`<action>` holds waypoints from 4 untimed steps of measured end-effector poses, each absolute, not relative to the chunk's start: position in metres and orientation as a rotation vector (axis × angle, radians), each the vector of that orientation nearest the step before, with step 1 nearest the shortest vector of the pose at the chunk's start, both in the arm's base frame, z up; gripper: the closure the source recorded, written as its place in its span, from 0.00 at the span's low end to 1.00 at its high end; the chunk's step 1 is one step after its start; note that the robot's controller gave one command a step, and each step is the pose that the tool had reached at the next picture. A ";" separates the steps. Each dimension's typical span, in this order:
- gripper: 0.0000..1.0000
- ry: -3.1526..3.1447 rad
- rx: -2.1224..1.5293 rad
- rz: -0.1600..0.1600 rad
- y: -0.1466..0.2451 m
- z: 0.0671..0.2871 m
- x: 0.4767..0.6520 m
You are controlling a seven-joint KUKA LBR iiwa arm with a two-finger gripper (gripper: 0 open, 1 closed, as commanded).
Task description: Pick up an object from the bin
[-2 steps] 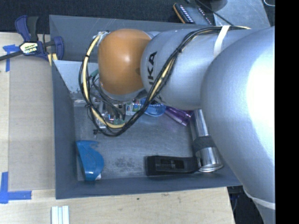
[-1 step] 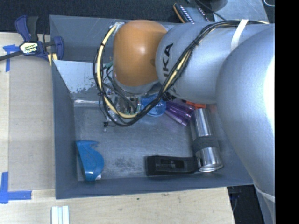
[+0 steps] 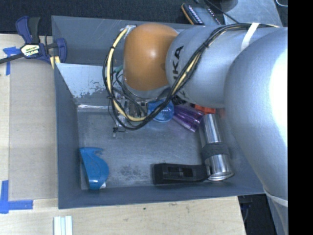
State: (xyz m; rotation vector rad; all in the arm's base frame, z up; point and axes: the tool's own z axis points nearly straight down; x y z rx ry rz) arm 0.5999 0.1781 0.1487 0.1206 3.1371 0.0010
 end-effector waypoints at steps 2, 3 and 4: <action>0.00 3.131 -0.161 0.002 0.195 0.080 0.612; 0.00 3.138 -0.094 0.002 0.174 0.143 0.614; 0.00 3.128 0.090 0.006 0.152 0.089 0.616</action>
Offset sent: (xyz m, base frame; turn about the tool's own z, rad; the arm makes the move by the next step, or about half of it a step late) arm 0.0112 0.0222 -0.0787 -0.1859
